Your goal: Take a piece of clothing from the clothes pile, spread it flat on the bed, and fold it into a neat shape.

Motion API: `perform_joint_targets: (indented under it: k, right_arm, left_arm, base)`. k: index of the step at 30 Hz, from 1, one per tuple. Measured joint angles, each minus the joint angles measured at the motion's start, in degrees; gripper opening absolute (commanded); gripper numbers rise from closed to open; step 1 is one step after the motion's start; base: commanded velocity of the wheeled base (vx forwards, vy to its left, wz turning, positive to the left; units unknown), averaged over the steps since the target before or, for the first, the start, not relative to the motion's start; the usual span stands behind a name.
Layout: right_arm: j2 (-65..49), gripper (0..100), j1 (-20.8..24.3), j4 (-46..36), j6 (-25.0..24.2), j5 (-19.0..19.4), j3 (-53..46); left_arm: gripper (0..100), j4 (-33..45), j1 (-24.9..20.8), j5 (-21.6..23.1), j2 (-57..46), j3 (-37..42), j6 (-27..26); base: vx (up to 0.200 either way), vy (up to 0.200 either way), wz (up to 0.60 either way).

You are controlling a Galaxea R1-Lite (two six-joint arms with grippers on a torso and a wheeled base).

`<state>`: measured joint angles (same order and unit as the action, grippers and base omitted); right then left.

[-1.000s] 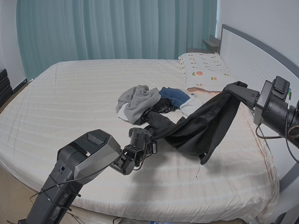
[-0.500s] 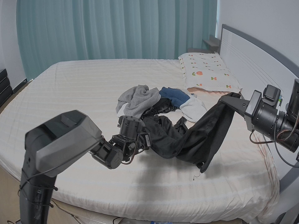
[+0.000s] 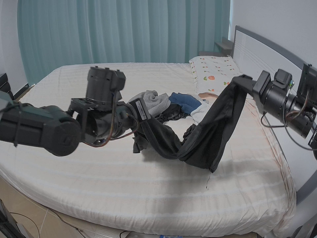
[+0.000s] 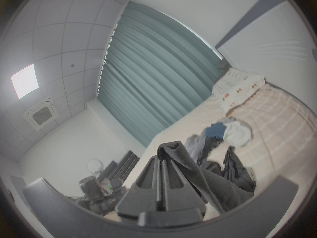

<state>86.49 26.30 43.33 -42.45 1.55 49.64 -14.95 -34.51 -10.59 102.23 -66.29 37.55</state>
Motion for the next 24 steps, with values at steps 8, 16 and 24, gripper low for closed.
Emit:
perform_joint_targets:
  k: [8,16,24]
  right_arm:
    - [0.2,0,-1.2,0.3,3.0,-2.3,-0.4]
    - [0.6,0,-1.4,0.3,3.0,-2.8,-6.6]
    - [1.4,0,-1.3,0.3,2.9,-2.9,-7.7]
  left_arm:
    - [0,0.4,-0.2,0.1,-6.0,5.0,5.0]
    - [0,-0.1,-0.3,0.5,-8.2,12.5,10.7]
    - [0,-0.9,-0.3,0.7,-8.8,14.8,12.0]
  base:
    - [0.000,0.000,0.00]
    - [-0.125,0.000,0.00]
    - [-0.025,0.000,0.00]
